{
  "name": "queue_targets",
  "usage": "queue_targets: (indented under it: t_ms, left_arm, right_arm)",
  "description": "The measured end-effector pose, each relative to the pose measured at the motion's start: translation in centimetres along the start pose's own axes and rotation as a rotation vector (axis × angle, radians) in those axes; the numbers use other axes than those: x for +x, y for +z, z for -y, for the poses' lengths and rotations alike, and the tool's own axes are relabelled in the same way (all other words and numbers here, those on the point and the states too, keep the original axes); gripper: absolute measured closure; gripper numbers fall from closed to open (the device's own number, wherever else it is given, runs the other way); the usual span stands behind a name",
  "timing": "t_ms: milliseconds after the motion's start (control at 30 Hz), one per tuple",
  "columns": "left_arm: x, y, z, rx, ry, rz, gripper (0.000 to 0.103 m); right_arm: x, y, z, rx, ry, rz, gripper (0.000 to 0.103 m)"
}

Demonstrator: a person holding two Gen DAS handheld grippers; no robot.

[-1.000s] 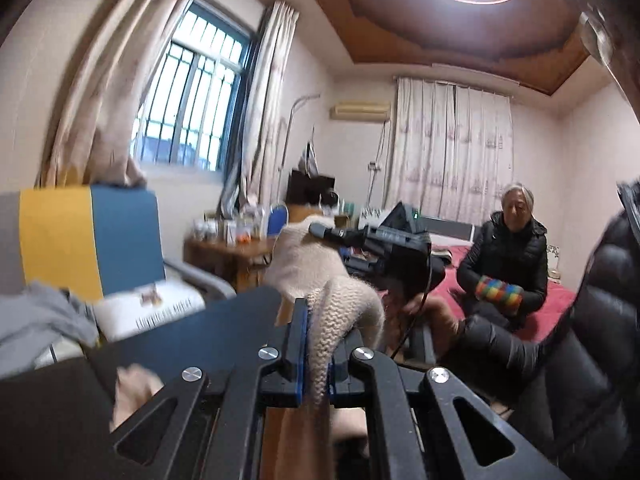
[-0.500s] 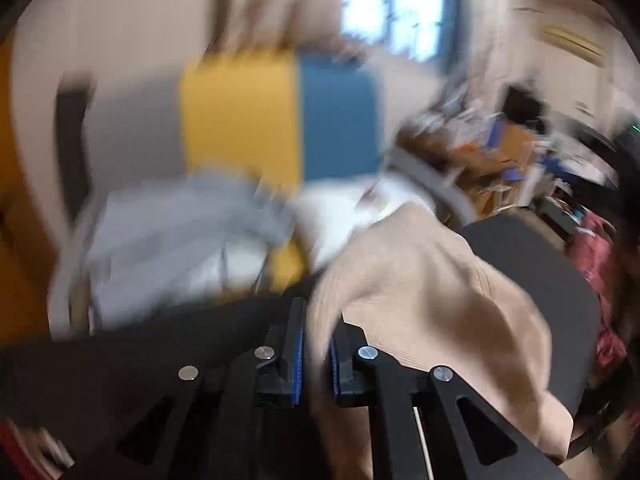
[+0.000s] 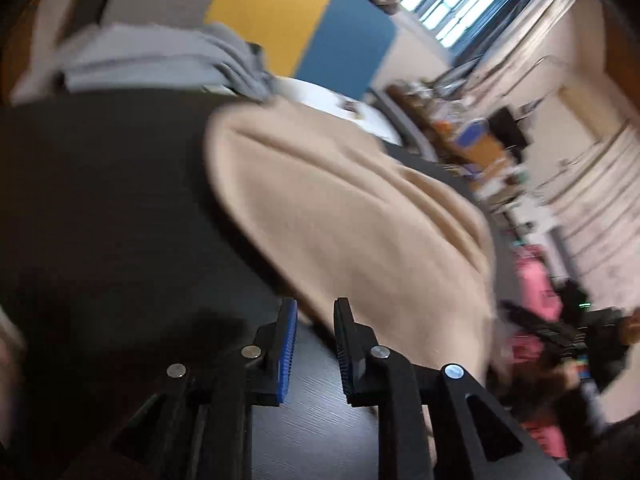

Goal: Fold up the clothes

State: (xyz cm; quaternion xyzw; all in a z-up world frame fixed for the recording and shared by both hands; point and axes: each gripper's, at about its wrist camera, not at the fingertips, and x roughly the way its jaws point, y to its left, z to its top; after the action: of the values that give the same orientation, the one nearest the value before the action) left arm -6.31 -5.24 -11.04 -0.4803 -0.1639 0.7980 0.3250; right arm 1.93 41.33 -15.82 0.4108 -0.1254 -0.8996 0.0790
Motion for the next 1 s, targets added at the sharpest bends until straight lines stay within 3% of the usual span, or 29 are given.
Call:
queue_targets:
  t_ms: [100,233,333,400,500,600,700,733,767,800,900,1000]
  left_arm:
    - [1.3,-2.1,1.9,-0.040,-0.055,0.018,0.068]
    - [4.8,-3.1,3.0,-0.118,-0.062,-0.025,0.057]
    - [6.5,-3.8,4.0,-0.108,0.036,-0.058,0.056]
    - [6.2,-4.2,5.0,-0.097,0.049,-0.023,0.056]
    - [6.2,-4.9,5.4,-0.120,0.026,-0.036,0.054]
    - [7.2,-4.7,6.0,-0.097,0.053,-0.064,0.052]
    - [8.3,-4.6,6.5,-0.065,0.088,-0.074,0.053]
    - [8.4,-4.5,6.9,-0.040,0.098,-0.073,0.060]
    - [8.4,-4.5,7.2,-0.013,0.108,-0.071,0.068]
    - [8.1,-4.2,7.2,-0.014,0.075,-0.070,0.093]
    - [5.6,-2.8,7.0,-0.012,-0.017,-0.031,0.097]
    - [1.1,-0.3,7.9,0.078,0.012,0.056,0.097]
  right_arm:
    - [0.8,-2.2,-1.7,-0.091,-0.016,-0.036,0.040]
    - [3.4,-3.6,-2.2,-0.147,-0.032,-0.087,0.040]
    - [2.9,-3.7,-0.4,-0.118,-0.070,-0.077,0.044]
    - [2.6,-3.4,1.5,-0.139,-0.175,-0.080,0.044]
    - [2.0,-1.6,7.0,-0.053,-0.325,-0.052,0.044]
    - [-0.1,0.2,13.4,0.193,-0.467,-0.009,0.044]
    - [-4.5,-0.4,14.4,0.329,-0.308,0.186,0.042]
    - [-5.4,-0.7,13.7,0.335,-0.231,0.224,0.033]
    - [-5.9,-1.2,12.9,0.333,-0.162,0.235,0.028]
    - [-5.9,-1.9,12.0,0.329,-0.101,0.227,0.023]
    - [-4.6,-3.4,8.5,0.302,0.034,0.179,0.022]
    - [-2.6,-4.2,4.5,0.208,0.134,0.130,0.022]
